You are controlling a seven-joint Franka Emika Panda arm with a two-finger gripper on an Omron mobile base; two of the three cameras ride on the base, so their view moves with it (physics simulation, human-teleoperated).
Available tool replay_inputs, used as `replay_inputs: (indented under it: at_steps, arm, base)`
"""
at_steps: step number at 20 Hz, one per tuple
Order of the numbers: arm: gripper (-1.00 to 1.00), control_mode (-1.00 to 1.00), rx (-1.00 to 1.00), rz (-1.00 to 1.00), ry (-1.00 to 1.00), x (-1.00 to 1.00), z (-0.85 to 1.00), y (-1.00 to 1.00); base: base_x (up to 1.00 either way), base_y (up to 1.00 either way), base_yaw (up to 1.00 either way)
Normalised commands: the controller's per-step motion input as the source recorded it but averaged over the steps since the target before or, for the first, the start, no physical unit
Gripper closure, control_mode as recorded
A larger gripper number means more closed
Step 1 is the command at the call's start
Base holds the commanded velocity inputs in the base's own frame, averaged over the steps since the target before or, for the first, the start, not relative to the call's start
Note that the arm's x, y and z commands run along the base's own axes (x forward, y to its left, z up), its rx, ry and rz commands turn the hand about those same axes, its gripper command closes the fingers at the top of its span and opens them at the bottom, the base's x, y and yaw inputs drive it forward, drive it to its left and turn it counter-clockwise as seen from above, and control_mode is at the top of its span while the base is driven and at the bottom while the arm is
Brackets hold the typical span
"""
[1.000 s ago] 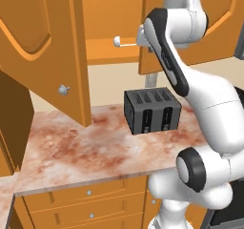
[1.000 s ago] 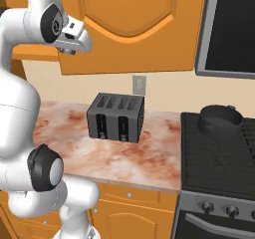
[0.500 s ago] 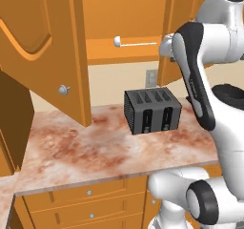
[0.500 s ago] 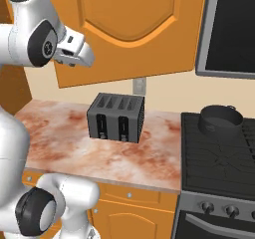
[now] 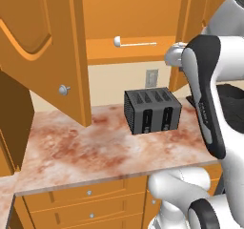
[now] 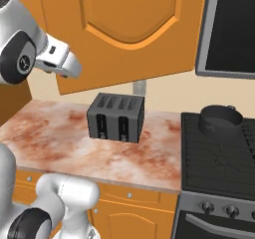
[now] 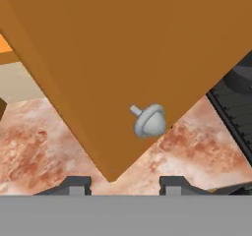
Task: Open the cabinet and move the ladle to the pot. Then close the cabinet.
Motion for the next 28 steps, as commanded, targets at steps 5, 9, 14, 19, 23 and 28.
replay_inputs:
  at_steps: [5, 9, 14, 19, 23, 28]
  arm:
    - [-1.0, -1.0, 0.0, 0.0, 0.0, -0.88, 0.01, 0.88]
    - [-1.0, -1.0, 0.0, 0.0, 0.03, -0.16, 0.0, 0.94]
    - [-1.0, -1.0, 0.0, 0.0, 0.05, 0.5, 0.0, 0.56]
    - [-1.0, -1.0, 0.0, 0.0, 0.04, 0.66, 0.0, 0.28]
    - [-1.0, -1.0, 0.0, 0.0, 0.01, 0.67, 0.0, 0.12]
    - [-1.0, -1.0, -0.01, -0.01, 0.0, 0.7, -0.02, 0.01]
  base:
    - [0.0, 0.0, 0.0]
    - [0.0, 0.0, 0.0]
    - [0.0, 0.0, 0.0]
    - [0.0, 0.0, 0.0]
    - [0.0, 0.0, 0.0]
    - [0.0, 0.0, 0.0]
